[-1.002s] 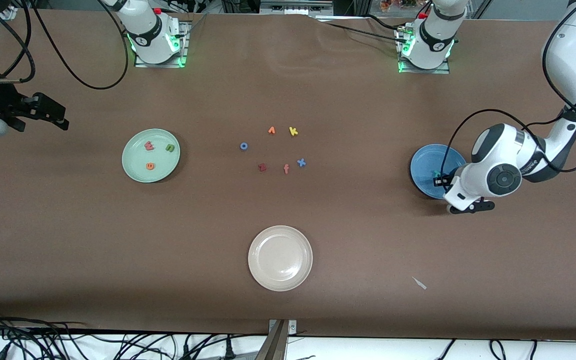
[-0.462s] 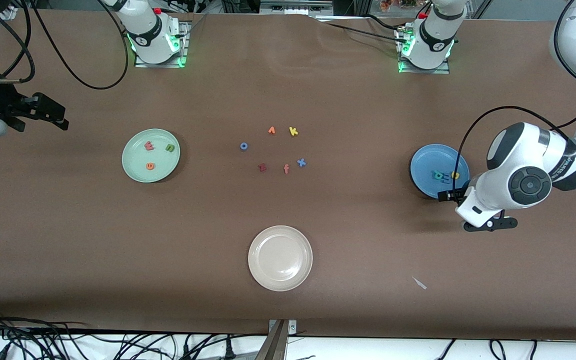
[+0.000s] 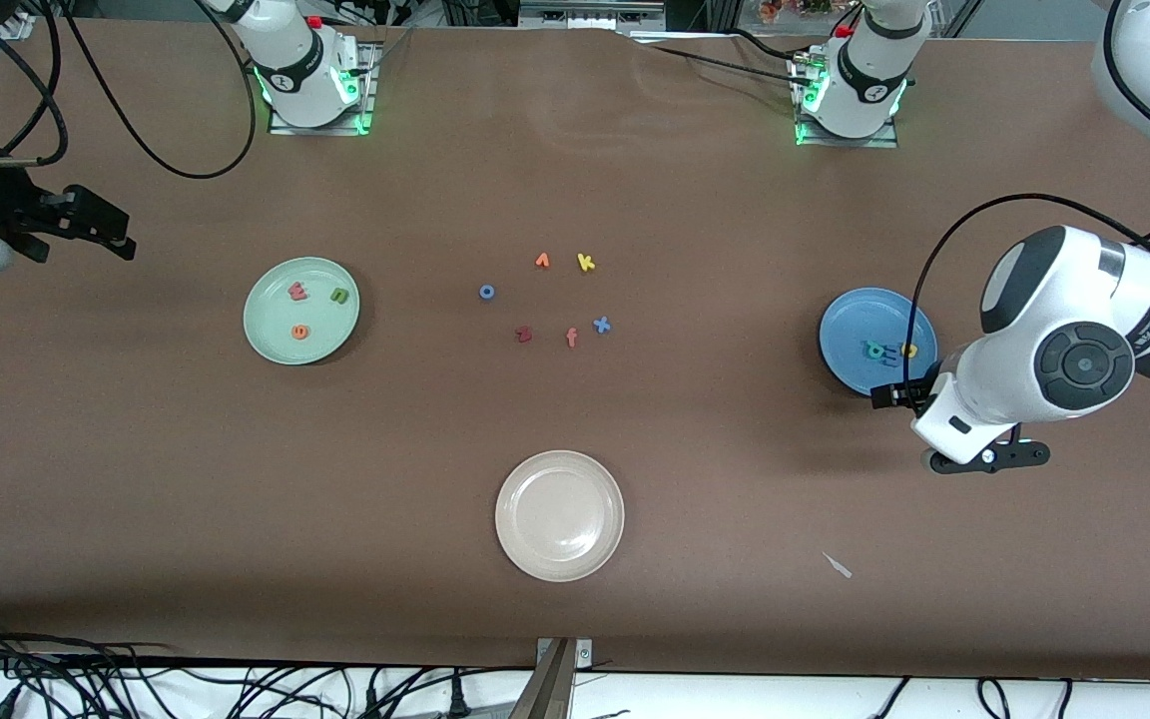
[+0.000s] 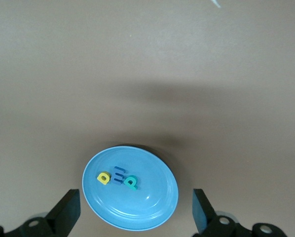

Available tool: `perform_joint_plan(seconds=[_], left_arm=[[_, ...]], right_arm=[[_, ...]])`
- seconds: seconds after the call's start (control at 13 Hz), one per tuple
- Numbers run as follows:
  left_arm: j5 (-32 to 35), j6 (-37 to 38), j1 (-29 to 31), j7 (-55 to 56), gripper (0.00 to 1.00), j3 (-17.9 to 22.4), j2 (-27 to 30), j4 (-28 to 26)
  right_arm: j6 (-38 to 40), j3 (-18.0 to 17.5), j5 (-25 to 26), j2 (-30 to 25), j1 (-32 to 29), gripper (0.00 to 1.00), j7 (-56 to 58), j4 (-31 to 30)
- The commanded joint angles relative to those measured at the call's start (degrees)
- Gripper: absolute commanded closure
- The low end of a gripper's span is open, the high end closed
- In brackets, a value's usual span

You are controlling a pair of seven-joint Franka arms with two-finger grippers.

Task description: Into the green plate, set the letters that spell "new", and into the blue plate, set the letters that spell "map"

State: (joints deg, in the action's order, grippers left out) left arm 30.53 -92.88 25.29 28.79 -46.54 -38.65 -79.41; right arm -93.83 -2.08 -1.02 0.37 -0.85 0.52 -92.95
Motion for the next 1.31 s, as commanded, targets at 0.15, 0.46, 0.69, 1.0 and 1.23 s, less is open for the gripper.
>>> perform_joint_plan(seconds=[0.15, 0.46, 0.69, 1.0, 1.23], left_arm=[[-15.3, 6.4, -17.3, -17.2, 0.00, 25.4, 4.2, 9.5], [-25.5, 6.0, -23.3, -25.8, 0.00, 37.7, 7.9, 8.7], [-31.4, 3.1, -24.1, -28.0, 0.00, 41.7, 9.8, 6.5], [-33.8, -6.4, -26.5, -32.3, 0.00, 45.7, 14.0, -3.2], [-33.4, -6.5, -25.3, -33.5, 0.00, 45.6, 12.3, -2.7]], right_arm=[[0.2, -0.1, -0.3, -1.6, -0.7, 0.00, 0.8, -1.3], [0.3, -0.1, -0.3, -1.7, -0.8, 0.00, 0.9, -1.3], [0.3, -0.1, -0.3, -1.7, -0.8, 0.00, 0.9, -1.3], [0.3, 0.0, -0.3, -1.7, -0.8, 0.00, 0.9, -1.4], [0.3, -0.1, -0.2, -1.7, -0.7, 0.00, 0.8, -1.3]])
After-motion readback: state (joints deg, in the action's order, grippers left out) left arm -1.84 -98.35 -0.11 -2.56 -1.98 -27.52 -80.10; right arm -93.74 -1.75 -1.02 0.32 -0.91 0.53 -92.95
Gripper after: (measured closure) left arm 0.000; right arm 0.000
